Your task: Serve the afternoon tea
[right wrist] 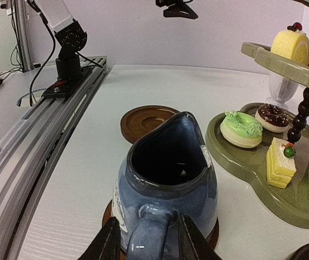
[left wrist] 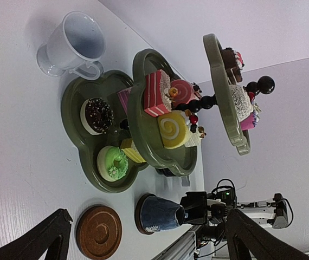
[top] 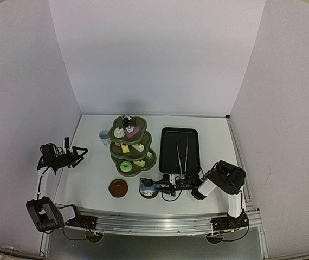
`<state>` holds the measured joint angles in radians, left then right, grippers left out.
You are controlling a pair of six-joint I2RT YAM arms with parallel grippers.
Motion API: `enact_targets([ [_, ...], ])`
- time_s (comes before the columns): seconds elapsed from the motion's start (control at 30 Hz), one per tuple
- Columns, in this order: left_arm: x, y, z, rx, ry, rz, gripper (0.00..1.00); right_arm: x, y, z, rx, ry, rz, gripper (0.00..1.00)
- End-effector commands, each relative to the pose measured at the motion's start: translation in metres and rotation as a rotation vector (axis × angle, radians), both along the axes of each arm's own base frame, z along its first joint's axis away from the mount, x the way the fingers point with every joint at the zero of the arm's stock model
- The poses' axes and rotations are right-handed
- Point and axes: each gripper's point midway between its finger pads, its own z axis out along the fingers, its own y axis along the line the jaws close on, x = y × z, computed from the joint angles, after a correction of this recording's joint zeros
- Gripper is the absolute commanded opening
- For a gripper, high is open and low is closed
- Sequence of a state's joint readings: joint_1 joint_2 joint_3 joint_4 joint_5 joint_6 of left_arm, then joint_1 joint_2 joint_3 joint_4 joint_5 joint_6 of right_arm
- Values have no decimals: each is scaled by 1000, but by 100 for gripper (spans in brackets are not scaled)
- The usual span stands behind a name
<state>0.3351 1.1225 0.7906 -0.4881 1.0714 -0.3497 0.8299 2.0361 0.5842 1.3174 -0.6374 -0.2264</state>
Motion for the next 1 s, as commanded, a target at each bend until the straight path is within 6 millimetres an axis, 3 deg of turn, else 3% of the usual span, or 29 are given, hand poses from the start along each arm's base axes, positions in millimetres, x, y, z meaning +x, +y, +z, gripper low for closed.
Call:
enact_targets([
  [0.0, 0, 0, 12, 7, -55, -2, 100, 4, 1, 48, 145, -143, -15, 34],
  [0.33, -2, 0, 17, 10, -64, -3, 100, 16, -13, 49, 130, -174, -93, 36],
  [0.7, -1, 0, 19, 13, -67, 0, 100, 31, -15, 42, 105, -195, -168, 37],
  [0.97, -3, 0, 17, 18, -64, -5, 100, 21, -14, 46, 112, -184, -118, 39],
])
